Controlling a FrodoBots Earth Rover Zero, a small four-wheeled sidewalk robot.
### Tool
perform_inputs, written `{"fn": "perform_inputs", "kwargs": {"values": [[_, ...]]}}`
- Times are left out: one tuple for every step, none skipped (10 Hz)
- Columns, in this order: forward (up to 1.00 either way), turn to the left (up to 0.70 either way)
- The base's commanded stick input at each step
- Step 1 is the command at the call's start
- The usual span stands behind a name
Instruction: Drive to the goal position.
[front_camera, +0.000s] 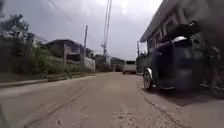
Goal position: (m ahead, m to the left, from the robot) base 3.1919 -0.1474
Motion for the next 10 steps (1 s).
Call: {"fn": "perform_inputs", "kwargs": {"values": [[0.5, 0.0], [0.5, 0.0], [0.5, 0.0], [0.5, 0.0], [0.5, 0.0], [0.5, 0.0], [0.5, 0.0], [0.5, 0.0], [0.5, 0.0], [0.5, 0.0]]}}
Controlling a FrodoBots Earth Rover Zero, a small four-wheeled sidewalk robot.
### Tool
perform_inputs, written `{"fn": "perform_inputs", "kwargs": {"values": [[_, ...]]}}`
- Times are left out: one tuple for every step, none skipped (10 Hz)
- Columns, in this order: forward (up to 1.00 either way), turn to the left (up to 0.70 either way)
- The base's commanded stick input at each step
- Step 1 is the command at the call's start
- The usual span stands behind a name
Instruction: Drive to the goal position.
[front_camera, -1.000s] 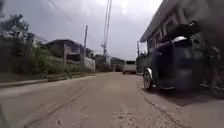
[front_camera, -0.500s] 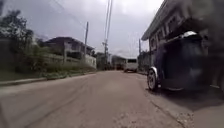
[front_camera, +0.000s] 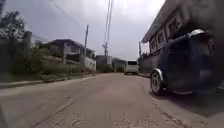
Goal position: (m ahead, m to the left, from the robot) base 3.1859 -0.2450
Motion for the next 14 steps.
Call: {"fn": "perform_inputs", "kwargs": {"values": [[0.5, 0.0], [0.5, 0.0], [0.5, 0.0], [0.5, 0.0], [0.5, 0.0], [0.5, 0.0], [0.5, 0.0], [0.5, 0.0], [0.5, 0.0], [0.5, 0.0], [0.5, 0.0], [0.5, 0.0], [0.5, 0.0], [0.5, 0.0]]}}
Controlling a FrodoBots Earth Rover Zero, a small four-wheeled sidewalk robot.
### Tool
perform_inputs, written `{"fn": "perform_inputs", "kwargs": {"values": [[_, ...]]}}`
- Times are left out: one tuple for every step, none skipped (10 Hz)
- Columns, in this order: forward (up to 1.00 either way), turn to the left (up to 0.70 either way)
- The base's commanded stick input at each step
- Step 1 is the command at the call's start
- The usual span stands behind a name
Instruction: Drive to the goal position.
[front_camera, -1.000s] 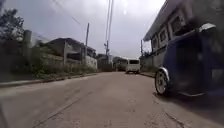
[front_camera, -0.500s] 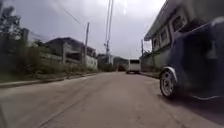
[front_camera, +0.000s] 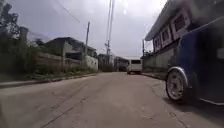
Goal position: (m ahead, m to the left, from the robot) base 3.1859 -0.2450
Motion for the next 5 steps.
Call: {"fn": "perform_inputs", "kwargs": {"values": [[0.5, 0.0], [0.5, 0.0], [0.5, 0.0], [0.5, 0.0], [0.5, 0.0]]}}
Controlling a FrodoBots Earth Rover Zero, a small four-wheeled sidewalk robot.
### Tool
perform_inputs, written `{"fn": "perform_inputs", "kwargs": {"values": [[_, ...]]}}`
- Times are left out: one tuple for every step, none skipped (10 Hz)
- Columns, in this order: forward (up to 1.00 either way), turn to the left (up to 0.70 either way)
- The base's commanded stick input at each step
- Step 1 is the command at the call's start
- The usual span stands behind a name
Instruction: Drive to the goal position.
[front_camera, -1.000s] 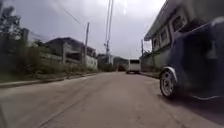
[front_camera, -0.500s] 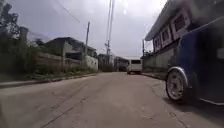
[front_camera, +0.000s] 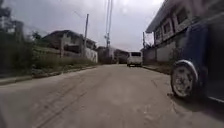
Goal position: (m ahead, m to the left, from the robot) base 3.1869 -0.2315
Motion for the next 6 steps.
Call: {"fn": "perform_inputs", "kwargs": {"values": [[0.5, 0.0], [0.5, 0.0], [0.5, 0.0], [0.5, 0.0], [0.5, 0.0], [0.5, 0.0]]}}
